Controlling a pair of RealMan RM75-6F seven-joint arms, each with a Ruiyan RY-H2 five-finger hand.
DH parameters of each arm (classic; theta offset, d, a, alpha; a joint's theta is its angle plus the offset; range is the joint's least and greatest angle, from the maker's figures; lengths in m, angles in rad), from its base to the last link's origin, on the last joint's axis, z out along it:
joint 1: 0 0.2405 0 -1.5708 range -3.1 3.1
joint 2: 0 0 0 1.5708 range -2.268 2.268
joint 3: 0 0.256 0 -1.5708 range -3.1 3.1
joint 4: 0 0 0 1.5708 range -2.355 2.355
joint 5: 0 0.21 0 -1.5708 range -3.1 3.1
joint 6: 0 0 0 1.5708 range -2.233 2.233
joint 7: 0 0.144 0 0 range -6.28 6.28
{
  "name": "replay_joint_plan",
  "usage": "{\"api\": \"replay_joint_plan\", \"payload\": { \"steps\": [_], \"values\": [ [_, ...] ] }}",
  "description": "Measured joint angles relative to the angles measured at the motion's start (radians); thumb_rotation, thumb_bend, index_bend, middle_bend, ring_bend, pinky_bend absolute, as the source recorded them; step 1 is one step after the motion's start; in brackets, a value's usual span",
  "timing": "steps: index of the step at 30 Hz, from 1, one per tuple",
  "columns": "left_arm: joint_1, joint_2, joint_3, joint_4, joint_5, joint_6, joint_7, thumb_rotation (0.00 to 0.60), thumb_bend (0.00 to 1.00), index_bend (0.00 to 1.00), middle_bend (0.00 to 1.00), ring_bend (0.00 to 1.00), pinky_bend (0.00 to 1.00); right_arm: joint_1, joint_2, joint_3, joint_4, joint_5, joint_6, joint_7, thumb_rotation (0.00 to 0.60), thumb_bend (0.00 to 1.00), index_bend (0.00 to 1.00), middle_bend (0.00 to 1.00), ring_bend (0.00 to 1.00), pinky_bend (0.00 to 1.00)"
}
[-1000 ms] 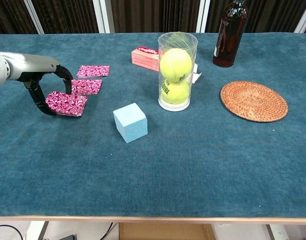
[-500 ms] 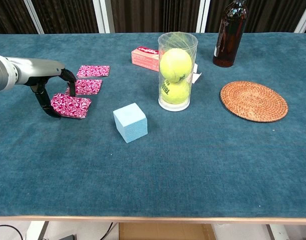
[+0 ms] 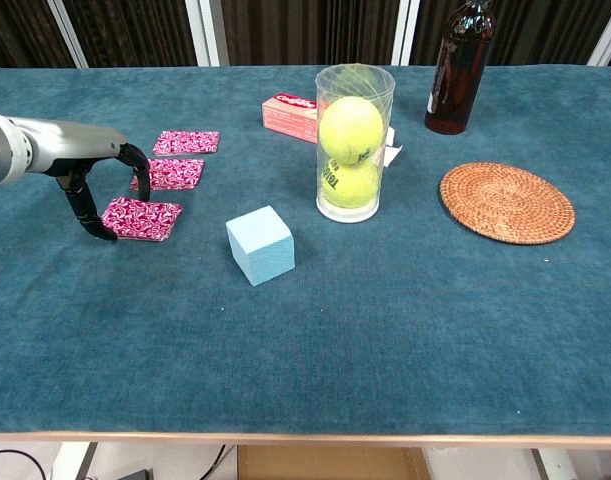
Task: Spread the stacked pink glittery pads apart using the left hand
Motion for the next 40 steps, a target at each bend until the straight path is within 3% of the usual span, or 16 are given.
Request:
{"api": "replay_joint_plan", "payload": {
  "steps": [10, 14, 19, 23, 29, 36, 40],
  "values": [
    [0.011, 0.024, -0.018, -0.042, 0.043, 0.062, 0.006, 0.6, 0.16, 0.37, 0.14, 0.0, 0.0, 0.0, 0.002, 0.001, -0.004, 0.007, -0.005, -0.002, 0.6, 0.21, 0.07, 0.02, 0.11, 0.2],
    [0.024, 0.061, -0.029, -0.079, 0.091, 0.109, -0.001, 0.6, 0.16, 0.31, 0.12, 0.0, 0.0, 0.002, 0.001, 0.001, -0.003, 0.008, -0.008, -0.007, 0.6, 0.21, 0.07, 0.02, 0.11, 0.2],
    [0.078, 0.121, -0.033, -0.116, 0.234, 0.183, -0.063, 0.6, 0.16, 0.24, 0.08, 0.0, 0.0, 0.005, -0.005, 0.001, 0.0, 0.007, -0.008, -0.018, 0.6, 0.21, 0.07, 0.02, 0.11, 0.2],
    [0.16, 0.203, -0.023, -0.16, 0.355, 0.232, -0.186, 0.6, 0.16, 0.21, 0.07, 0.0, 0.0, 0.011, -0.013, -0.002, 0.009, -0.01, -0.006, -0.027, 0.6, 0.21, 0.07, 0.02, 0.1, 0.2],
    [0.352, 0.332, 0.046, -0.225, 0.57, 0.333, -0.396, 0.6, 0.16, 0.19, 0.06, 0.0, 0.0, 0.019, -0.038, -0.008, 0.048, -0.066, 0.014, -0.024, 0.6, 0.2, 0.07, 0.02, 0.1, 0.2],
    [0.608, 0.413, 0.176, -0.236, 0.858, 0.552, -0.599, 0.6, 0.16, 0.19, 0.06, 0.0, 0.0, 0.027, -0.08, -0.013, 0.109, -0.155, 0.072, 0.007, 0.6, 0.2, 0.07, 0.02, 0.1, 0.2],
    [0.714, 0.432, 0.204, -0.191, 0.923, 0.65, -0.688, 0.6, 0.16, 0.19, 0.06, 0.0, 0.0, 0.03, -0.108, -0.016, 0.154, -0.202, 0.112, 0.031, 0.6, 0.2, 0.07, 0.02, 0.1, 0.2]
  ]
}}
